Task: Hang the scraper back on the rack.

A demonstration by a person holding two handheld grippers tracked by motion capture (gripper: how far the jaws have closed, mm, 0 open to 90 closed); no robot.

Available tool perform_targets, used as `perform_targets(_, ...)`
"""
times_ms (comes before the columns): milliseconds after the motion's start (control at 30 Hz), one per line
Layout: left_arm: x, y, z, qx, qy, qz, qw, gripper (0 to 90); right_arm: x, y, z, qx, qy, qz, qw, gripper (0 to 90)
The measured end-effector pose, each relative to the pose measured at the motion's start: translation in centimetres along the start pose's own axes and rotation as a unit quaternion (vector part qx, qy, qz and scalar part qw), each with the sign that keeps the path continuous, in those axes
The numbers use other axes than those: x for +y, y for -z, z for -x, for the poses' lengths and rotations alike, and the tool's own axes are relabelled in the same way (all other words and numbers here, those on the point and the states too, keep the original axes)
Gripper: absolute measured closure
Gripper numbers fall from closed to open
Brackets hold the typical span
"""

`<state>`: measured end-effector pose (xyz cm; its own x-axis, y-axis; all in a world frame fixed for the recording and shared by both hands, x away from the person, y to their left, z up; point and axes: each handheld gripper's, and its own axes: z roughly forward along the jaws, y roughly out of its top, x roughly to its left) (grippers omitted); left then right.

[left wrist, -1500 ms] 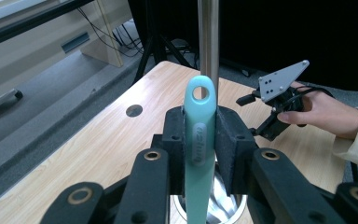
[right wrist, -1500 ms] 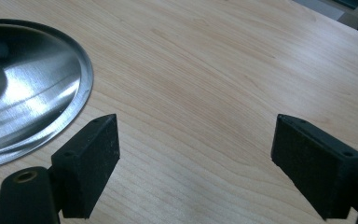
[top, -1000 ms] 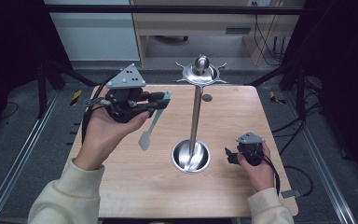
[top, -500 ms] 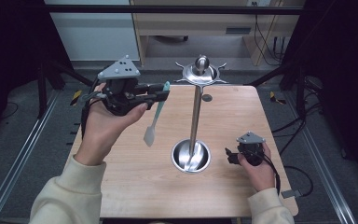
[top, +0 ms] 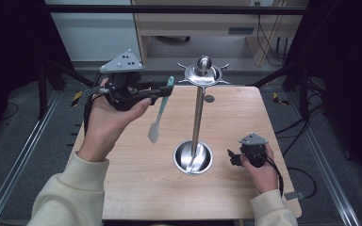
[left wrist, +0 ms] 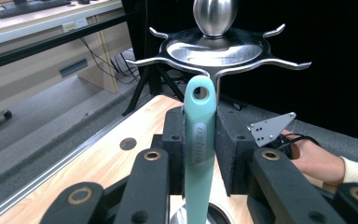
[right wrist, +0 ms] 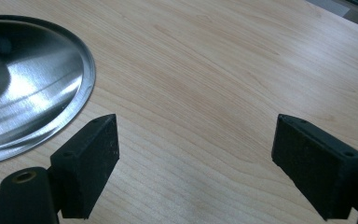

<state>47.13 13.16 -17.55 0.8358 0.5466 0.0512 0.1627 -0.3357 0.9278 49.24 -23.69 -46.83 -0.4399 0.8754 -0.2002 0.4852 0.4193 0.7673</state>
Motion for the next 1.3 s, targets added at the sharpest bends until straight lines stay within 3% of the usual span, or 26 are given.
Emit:
perform_targets(300,0.12,-0.43,0.22,-0.002,-0.003,-0.009,1.0,74.4,-0.01,0.03,0.01,-0.001,-0.002,0.0,1.0,15.1)
perform_targets(1300,0.1,-0.6,0.52,-0.008,-0.008,-0.003,0.9999,74.4,-0.02,0.08,0.03,-0.002,-0.004,-0.001,1.0,14.9)
